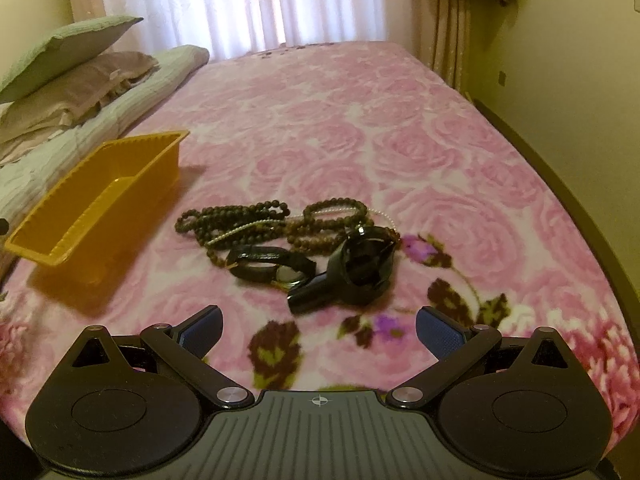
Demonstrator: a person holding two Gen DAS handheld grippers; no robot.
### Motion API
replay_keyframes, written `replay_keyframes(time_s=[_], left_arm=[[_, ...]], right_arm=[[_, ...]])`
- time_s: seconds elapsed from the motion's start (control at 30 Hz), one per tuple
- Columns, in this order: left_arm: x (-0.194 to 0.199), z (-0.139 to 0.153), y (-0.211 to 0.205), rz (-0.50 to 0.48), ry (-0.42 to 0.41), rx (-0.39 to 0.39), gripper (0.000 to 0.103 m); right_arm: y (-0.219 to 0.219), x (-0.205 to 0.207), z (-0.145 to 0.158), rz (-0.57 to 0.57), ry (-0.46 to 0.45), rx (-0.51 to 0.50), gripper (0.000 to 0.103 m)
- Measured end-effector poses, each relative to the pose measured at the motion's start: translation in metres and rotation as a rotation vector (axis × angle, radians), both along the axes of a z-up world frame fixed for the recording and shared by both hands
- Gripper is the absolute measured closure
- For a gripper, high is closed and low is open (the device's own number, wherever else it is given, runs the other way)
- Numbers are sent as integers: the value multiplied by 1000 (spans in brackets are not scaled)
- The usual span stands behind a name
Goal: Organize jewelry
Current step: 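Grasp the yellow tray rim with the left gripper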
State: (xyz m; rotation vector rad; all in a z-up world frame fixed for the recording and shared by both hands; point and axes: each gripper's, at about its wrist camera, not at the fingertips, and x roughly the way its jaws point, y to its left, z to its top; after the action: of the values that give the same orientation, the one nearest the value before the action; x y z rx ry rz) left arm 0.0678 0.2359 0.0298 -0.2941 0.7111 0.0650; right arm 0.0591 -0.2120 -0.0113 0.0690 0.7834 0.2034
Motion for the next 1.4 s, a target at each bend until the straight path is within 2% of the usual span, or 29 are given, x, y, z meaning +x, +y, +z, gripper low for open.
replay_keyframes(time_s=[0.1,0.17,0.27,0.37,0.57,0.8,1.0,1.07,1.3,1.4], left_arm=[[19,-12,16,-9,34,16,56],[30,-20,24,-17,57,9,66],[42,-31,32,-48,80,-8,75],[49,-37,35,-66,94,-15,79],[60,-48,43,-79,116,-80,82],[64,-51,43,-83,129,-81,86],[69,-58,47,-84,161,-151,88],[69,-55,43,-91,156,-132,97],[56,-25,14,-78,99,52,99],[47,-10,-9,-87,75,153,99]], right_arm=[[5,6,-3,-2,8,-13,1],[10,10,-5,2,13,-22,1],[16,15,-10,9,27,-31,1],[22,20,-16,12,39,-39,1],[30,26,-21,24,50,-47,1],[28,28,-21,19,52,-51,1],[22,24,-19,7,47,-42,1],[18,23,-18,0,42,-40,1],[6,21,-16,-22,32,-21,1],[0,21,-19,-26,26,-10,1]])
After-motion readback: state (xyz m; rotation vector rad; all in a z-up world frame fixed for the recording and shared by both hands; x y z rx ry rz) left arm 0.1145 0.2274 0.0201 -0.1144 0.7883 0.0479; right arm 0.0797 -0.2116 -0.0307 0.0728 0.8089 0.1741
